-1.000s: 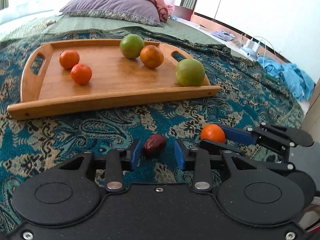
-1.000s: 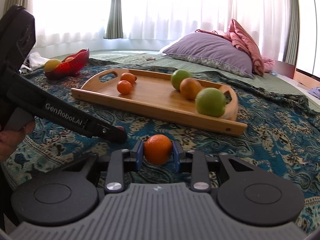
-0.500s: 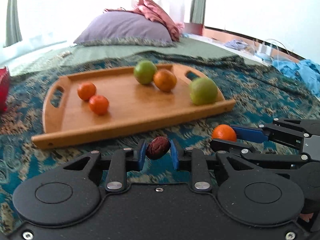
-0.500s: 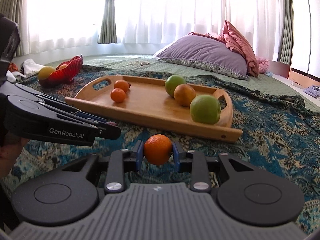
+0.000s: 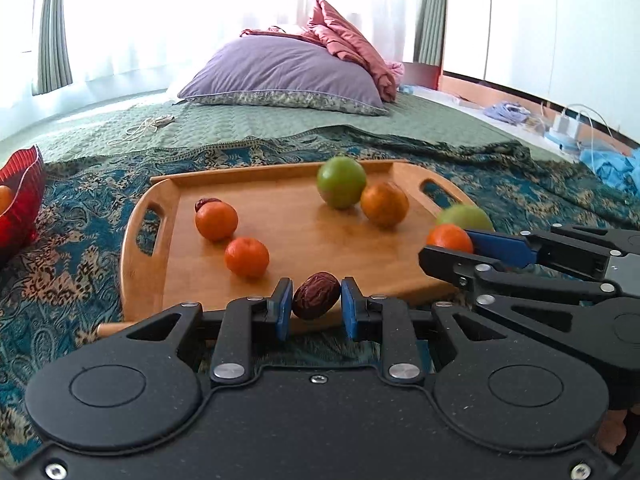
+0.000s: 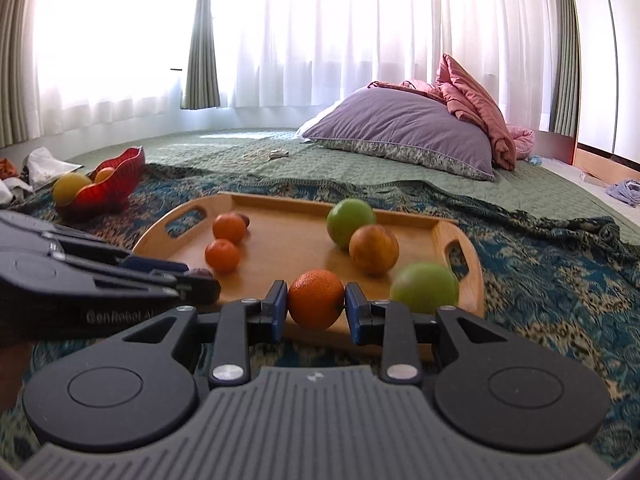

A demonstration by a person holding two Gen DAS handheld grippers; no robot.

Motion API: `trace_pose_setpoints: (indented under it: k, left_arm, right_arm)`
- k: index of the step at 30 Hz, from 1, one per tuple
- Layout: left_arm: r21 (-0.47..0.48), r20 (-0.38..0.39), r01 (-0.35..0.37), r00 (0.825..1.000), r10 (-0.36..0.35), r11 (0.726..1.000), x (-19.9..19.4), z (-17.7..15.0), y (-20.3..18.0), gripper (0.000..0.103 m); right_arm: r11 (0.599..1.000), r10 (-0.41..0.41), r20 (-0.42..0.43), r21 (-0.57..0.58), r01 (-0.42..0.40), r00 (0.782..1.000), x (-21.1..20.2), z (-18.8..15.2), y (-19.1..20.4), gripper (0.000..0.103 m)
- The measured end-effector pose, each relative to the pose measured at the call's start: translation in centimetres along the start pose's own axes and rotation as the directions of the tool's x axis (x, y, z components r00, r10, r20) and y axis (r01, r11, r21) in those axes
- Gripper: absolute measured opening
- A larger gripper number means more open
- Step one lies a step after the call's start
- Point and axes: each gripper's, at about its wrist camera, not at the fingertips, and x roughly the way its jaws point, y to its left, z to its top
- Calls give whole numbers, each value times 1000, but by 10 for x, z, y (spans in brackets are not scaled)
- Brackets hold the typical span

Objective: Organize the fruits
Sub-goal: 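Lift the mandarin and date and carry both over the tray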

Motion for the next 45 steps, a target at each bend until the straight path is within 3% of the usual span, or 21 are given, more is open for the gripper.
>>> trace_pose_setpoints:
  k: [16, 24, 45]
  left_arm:
    - [-61, -42, -39, 998, 37, 997, 58, 18, 19, 25]
    - [-5, -18, -47, 999, 47, 999, 70, 21, 15, 25]
    - [-20, -40, -111, 993, 110, 994, 101, 20, 31, 25]
  right_arm:
    - [998, -56, -66, 30, 58, 996, 60, 16, -7, 35]
    - [997, -74, -77, 2, 74, 994, 72, 13, -6, 35]
    - [996, -86, -89, -7, 86, 992, 92, 14, -8, 36]
